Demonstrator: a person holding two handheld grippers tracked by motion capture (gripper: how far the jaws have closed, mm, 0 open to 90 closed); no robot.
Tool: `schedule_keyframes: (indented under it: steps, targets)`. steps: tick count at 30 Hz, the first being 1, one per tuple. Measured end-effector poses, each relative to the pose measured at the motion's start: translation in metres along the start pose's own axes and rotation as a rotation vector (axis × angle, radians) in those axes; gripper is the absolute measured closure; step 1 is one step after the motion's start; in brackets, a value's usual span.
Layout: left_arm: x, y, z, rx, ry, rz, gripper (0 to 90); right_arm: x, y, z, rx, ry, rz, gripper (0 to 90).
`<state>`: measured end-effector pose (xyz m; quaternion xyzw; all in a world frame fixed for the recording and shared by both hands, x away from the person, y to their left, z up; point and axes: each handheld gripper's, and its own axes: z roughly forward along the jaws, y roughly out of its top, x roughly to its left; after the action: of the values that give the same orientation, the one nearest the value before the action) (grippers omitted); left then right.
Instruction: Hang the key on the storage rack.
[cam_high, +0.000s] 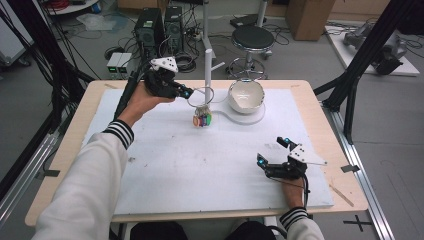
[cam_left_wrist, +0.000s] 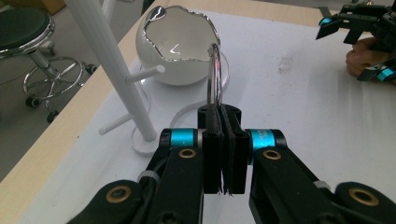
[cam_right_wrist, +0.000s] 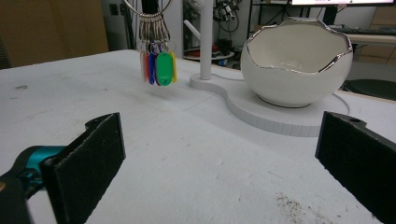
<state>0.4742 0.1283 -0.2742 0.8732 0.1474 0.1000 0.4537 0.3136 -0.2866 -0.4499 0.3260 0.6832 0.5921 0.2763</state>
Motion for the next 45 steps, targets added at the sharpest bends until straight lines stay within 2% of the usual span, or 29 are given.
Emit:
schedule_keyframes:
  steps: [9, 21, 32, 36, 45]
  targets:
    - [0.004, 0.0, 0.008, -0.076, 0.021, -0.026, 87.5, 0.0, 0.0, 0.0, 0.0, 0.0, 0.0, 1.0]
    - [0.013, -0.008, 0.027, -0.113, 0.068, -0.099, 87.5, 0.0, 0.0, 0.0, 0.0, 0.001, -0.001, 0.9]
    - [0.025, -0.018, 0.041, -0.112, 0.109, -0.17, 87.4, 0.0, 0.0, 0.0, -0.002, 0.002, -0.005, 0.9]
    - [0.027, -0.02, 0.044, -0.105, 0.122, -0.175, 87.4, 0.0, 0.0, 0.0, 0.0, -0.001, 0.006, 0.9]
    - [0.029, -0.026, 0.051, -0.091, 0.155, -0.184, 87.2, 0.0, 0.0, 0.0, 0.0, 0.0, -0.002, 0.9]
